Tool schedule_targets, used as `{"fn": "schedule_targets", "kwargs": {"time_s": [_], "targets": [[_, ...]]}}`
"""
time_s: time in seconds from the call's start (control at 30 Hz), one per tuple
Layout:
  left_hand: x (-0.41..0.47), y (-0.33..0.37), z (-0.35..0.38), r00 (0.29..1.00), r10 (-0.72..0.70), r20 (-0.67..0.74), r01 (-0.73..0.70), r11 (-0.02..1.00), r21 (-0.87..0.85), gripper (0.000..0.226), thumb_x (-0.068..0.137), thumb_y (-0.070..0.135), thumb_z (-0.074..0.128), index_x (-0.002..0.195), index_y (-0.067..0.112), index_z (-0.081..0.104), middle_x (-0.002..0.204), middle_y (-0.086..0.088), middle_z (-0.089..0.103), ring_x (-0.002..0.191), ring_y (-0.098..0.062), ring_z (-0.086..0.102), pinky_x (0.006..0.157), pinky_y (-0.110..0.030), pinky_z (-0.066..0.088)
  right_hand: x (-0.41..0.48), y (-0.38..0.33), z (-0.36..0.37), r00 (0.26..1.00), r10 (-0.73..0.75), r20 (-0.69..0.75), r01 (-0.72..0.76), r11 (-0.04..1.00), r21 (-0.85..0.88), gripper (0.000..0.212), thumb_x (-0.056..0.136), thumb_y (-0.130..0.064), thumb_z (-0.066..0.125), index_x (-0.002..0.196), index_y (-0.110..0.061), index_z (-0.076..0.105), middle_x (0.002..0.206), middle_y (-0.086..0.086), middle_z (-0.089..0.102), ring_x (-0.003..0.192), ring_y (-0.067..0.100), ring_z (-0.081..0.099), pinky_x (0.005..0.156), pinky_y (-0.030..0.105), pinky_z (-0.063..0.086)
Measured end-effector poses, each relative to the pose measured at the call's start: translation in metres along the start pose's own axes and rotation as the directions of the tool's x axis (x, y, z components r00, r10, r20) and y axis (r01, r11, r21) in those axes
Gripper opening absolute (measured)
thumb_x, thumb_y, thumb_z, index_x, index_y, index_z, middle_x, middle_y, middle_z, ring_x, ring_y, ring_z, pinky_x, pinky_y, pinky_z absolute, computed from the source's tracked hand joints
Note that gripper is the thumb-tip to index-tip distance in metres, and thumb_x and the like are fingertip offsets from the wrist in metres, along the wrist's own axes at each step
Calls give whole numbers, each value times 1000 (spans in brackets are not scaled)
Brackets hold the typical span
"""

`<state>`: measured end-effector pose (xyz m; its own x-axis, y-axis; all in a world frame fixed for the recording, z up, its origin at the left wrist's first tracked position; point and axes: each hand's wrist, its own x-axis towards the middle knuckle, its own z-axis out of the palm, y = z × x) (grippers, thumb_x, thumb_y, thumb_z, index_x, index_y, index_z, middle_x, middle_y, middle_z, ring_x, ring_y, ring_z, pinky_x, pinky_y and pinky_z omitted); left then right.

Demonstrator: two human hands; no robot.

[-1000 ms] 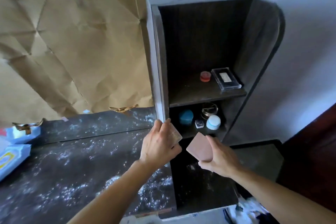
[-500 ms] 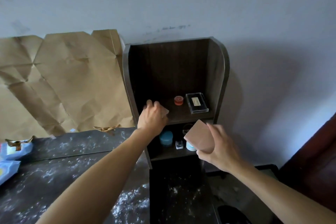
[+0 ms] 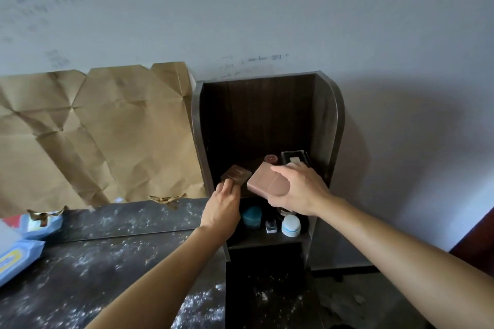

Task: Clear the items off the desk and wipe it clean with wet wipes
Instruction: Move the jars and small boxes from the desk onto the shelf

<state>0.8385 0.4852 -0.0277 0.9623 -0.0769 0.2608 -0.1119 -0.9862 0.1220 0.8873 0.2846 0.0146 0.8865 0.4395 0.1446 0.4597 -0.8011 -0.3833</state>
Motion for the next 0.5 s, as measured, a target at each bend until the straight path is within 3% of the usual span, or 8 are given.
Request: {"fn": "schedule_targets", "kwargs": {"time_s": [0.17,0.27,0.33,0.4,0.5], "targets": [[-10,-5,-6,996,85,38,-86,996,23,66,82,1,47,144,1,26,145,-13,29,133,-26,29,113,-24,18,33,-7,6,988,23,153,-16,999,-41,80,64,-54,69,136,-30,45,137,-2,46,122,23,44,92,37,42],[-12,-11,-3,996,91,13,-91,996,-22,67,78,1,47,143,1,28,144,-12,30,135,-24,28,115,-21,15,48,-14,8,983,19,184,-14,999,-30,80,63,-54,71,136,-30,47,135,1,48,116,24,49,89,37,45],[-15,-14,-1,994,105,9,-104,993,-59,63,77,0,46,139,1,35,139,-12,36,132,-24,31,114,-22,19,55,-17,10,975,3,224,2,1000,-19,80,63,-53,73,135,-30,47,131,1,50,110,23,52,84,35,48],[-19,-16,0,996,89,-10,-89,992,-93,57,76,-5,48,133,-2,44,133,-14,43,124,-27,41,109,-26,32,60,-18,11,967,-8,255,19,999,-43,79,64,-50,75,136,-30,46,129,0,49,110,23,52,83,34,47],[-26,-23,0,989,84,-123,-101,986,-135,47,66,-10,57,112,-2,61,109,-15,58,96,-31,59,81,-33,54,64,-17,13,977,-4,212,24,996,-89,74,64,-54,74,131,-30,51,126,0,50,113,25,49,81,35,45]]}}
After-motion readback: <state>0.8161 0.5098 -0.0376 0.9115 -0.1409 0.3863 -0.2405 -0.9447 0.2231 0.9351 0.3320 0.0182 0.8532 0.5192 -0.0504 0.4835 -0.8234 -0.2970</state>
